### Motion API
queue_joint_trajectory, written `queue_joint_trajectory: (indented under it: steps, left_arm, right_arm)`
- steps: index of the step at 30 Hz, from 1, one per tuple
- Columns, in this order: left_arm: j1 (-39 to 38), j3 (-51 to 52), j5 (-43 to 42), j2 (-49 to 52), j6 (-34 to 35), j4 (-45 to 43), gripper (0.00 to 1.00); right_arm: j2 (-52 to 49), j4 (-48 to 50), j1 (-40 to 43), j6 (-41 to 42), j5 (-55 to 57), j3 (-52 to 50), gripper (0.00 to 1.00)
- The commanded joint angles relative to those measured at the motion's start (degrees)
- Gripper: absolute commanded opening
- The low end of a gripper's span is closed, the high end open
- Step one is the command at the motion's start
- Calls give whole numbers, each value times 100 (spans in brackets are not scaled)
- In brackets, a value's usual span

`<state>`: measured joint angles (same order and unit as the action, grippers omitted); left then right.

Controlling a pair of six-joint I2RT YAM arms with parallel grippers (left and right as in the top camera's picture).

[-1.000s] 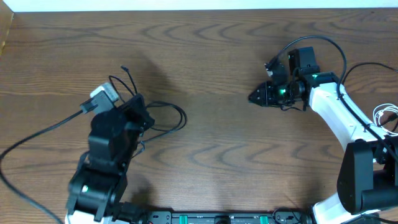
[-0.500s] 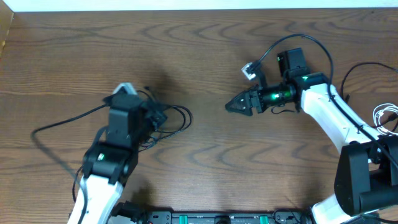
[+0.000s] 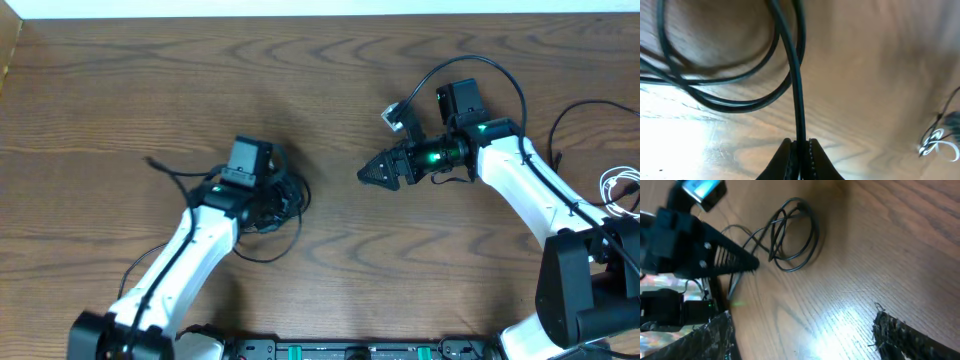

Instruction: Untangle cables

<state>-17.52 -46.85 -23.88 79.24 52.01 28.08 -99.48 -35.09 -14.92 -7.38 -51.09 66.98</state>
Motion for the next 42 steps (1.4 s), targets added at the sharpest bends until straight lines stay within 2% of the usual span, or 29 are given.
queue_joint_trajectory:
  steps: [1,4,7,8,10,13,16,21,26,33,39,42]
  left_arm:
    - [-184,-107,-214,291,-138,9,8]
    - [-291,-107,-210,350,-365,-9,8]
    - [-345,-107,-232,348,-516,-9,30]
    - [-321,-114,-254,345,-595,-13,41]
    - [-245,-127,-345,326,-616,-9,52]
    - [-72,-179,-706,269,-695,-9,60]
    - [136,-251,-911,136,-883,4,61]
    - [590,-262,-776,-286,-1156,20,60]
    - [1093,-262,522,-557,-1261,651,58]
    - [1222,-238,2450,-501,-1412,1515,58]
    - [1222,-214,3539,-433,-1408,1532,59]
    - [1222,-210,4002,-374,-1410,1539,59]
  right_arm:
    - [-31,0,-42,-87,87,-24,89]
    - [-31,0,-42,-87,90,-24,89]
    - [-31,2,-42,-85,109,-24,89]
    - [-31,2,-42,-87,107,-24,89]
    - [-31,2,-42,-85,107,-24,89]
    - [-31,2,-42,-85,107,-24,89]
    - [-31,13,-46,-85,107,-24,90]
    - [-31,87,-136,-85,114,-24,89]
    - [-31,201,-369,-22,247,-24,89]
    - [-31,605,-1075,1305,1869,-24,91]
    - [-42,973,-2050,2422,3919,-24,91]
    - [-105,1143,-2411,2680,4535,-24,91]
